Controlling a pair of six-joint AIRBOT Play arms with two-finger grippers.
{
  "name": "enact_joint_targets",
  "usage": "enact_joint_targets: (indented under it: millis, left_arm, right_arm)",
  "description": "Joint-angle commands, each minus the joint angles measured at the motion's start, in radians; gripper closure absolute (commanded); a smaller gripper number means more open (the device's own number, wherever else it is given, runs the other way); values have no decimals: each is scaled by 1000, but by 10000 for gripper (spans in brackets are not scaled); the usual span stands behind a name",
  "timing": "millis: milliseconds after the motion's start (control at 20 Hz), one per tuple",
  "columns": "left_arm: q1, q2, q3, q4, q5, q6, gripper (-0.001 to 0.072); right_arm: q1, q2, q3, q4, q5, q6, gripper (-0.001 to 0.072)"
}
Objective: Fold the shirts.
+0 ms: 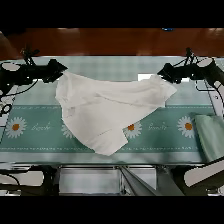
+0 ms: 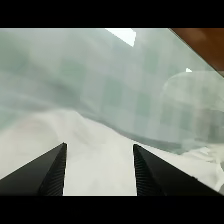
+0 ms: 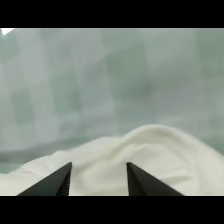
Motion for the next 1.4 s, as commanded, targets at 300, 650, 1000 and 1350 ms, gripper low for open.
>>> enact_joint_targets:
  millis: [300, 650, 1000, 1350]
  left_arm:
    - [309, 251, -106, 214, -433, -56, 197]
    - [170, 702, -871, 134, -435, -169, 198]
    - [64, 729, -999, 171, -428, -255, 198]
    - [-155, 674, -1020, 10, -167, -323, 198]
  right_arm:
    - [-330, 121, 108, -62, 444, -9, 300]
    - [-448, 460, -412, -179, 293, -39, 300]
    - [-447, 481, -526, -98, 299, -92, 300]
    - [-447, 481, -526, -93, 287, -125, 300]
